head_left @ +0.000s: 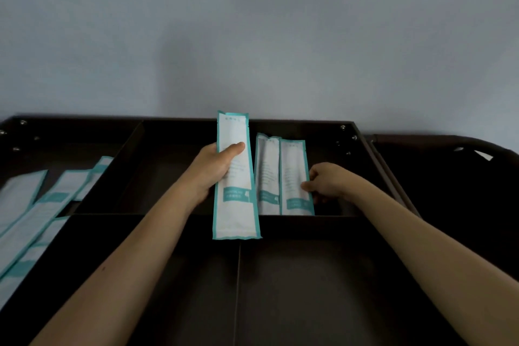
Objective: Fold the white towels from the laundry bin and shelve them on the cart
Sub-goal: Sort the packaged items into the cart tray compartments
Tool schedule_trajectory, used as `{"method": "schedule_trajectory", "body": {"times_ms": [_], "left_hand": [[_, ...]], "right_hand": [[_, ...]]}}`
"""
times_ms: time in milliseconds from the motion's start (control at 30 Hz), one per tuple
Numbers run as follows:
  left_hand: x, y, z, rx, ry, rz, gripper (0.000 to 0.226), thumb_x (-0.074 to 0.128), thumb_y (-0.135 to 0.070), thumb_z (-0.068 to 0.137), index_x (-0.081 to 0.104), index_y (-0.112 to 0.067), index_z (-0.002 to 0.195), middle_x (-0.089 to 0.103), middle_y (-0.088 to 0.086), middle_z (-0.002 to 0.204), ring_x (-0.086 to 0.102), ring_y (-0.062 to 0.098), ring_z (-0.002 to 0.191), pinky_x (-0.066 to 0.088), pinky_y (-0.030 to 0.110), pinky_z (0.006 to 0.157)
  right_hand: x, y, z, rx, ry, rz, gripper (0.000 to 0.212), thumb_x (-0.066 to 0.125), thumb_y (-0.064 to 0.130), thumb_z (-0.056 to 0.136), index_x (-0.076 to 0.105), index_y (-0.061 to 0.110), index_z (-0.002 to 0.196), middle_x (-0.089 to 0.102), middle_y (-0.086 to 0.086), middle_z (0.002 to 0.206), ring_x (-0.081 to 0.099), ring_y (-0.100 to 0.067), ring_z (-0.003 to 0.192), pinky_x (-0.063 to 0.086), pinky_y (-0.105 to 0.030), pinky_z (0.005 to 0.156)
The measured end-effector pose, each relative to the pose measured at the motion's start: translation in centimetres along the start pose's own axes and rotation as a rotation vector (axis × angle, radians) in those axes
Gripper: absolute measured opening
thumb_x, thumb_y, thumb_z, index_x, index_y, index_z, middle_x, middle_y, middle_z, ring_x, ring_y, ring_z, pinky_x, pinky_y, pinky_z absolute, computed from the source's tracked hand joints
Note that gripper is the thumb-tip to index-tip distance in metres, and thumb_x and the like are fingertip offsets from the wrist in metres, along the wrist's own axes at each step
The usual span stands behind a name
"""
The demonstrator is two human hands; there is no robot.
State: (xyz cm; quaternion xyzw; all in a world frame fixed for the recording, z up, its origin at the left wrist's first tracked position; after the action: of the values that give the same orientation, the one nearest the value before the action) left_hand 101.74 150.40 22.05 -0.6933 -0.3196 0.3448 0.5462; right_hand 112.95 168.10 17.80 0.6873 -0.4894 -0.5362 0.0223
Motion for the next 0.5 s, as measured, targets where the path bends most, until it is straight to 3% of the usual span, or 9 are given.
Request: {"method": "schedule_trajectory", "body": {"times_ms": [67, 133, 233, 300, 400, 500], "left_hand": [[-0.2, -0.2, -0.1, 0.002, -0.027, 0.027, 0.02, 0.05, -0.027, 0.095, 0.063, -0.014, 0.088, 0.067, -0.001, 0.083, 0.063, 0.01, 0.071, 0.047, 0.022, 0.062], [-0.5, -0.4, -0.3, -0.008, -0.048, 0.065, 0.027, 0.044, -0.026, 0.097, 0.06, -0.015, 0.079, 0.065, -0.002, 0.077, 0.061, 0.009, 0.067, 0.044, 0.022, 0.059], [-0.3, -0.6, -0.4, -0.03, -0.057, 0.006, 0.028, 0.042, -0.02, 0.097, 0.058, -0.01, 0.075, 0.062, 0.002, 0.072, 0.059, 0.012, 0.061, 0.045, 0.023, 0.056], [0.8, -0.9, -0.6, -0.017, -0.022, -0.148, 0.025, 0.046, -0.016, 0.096, 0.06, -0.008, 0.077, 0.064, 0.004, 0.07, 0.061, 0.012, 0.055, 0.049, 0.021, 0.054], [3.0, -1.7, -0.8, 0.02, 0.038, -0.344, 0.022, 0.049, -0.014, 0.096, 0.062, -0.009, 0.079, 0.067, 0.003, 0.065, 0.064, 0.013, 0.054, 0.052, 0.022, 0.052], [4.5, -2.3, -0.5, 0.025, 0.009, -0.49, 0.02, 0.049, -0.015, 0.096, 0.062, -0.009, 0.082, 0.066, 0.005, 0.07, 0.064, 0.016, 0.06, 0.055, 0.027, 0.058]], "right_hand": [[-0.2, 0.0, 0.2, -0.017, -0.031, -0.037, 0.012, 0.06, 0.021, 0.091, 0.051, 0.016, 0.085, 0.059, 0.003, 0.078, 0.06, -0.011, 0.063, 0.052, -0.025, 0.062], [-0.4, 0.1, 0.2, -0.056, -0.079, -0.183, 0.02, 0.065, 0.028, 0.087, 0.054, 0.015, 0.096, 0.059, 0.002, 0.087, 0.061, -0.014, 0.073, 0.053, -0.029, 0.071], [-1.7, 0.5, 0.1, -0.119, -0.212, -0.251, 0.029, 0.073, 0.035, 0.079, 0.057, 0.016, 0.094, 0.058, 0.003, 0.088, 0.059, -0.016, 0.083, 0.05, -0.031, 0.076], [-2.1, 2.1, -0.6, -0.251, -0.247, -0.085, 0.021, 0.07, 0.033, 0.081, 0.058, 0.017, 0.088, 0.058, 0.007, 0.079, 0.058, -0.01, 0.074, 0.047, -0.025, 0.07], [-0.7, 5.2, -2.7, -0.43, -0.038, 0.356, 0.019, 0.053, 0.031, 0.093, 0.059, 0.019, 0.08, 0.062, 0.005, 0.072, 0.055, -0.002, 0.052, 0.043, -0.016, 0.053], [0.8, 7.0, -4.7, -0.49, 0.149, 0.497, 0.015, 0.052, 0.027, 0.093, 0.062, 0.021, 0.082, 0.064, 0.005, 0.076, 0.06, -0.005, 0.062, 0.047, -0.019, 0.058]]}}
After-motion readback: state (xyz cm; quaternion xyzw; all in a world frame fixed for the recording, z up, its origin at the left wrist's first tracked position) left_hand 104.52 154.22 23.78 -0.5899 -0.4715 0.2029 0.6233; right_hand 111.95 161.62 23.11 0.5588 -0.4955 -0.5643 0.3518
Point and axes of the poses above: each hand's wrist, its own z-axis towards the middle knuckle, its own x-axis out of the palm, y = z × x, the point moved 10 cm from there along z, towards the middle knuckle
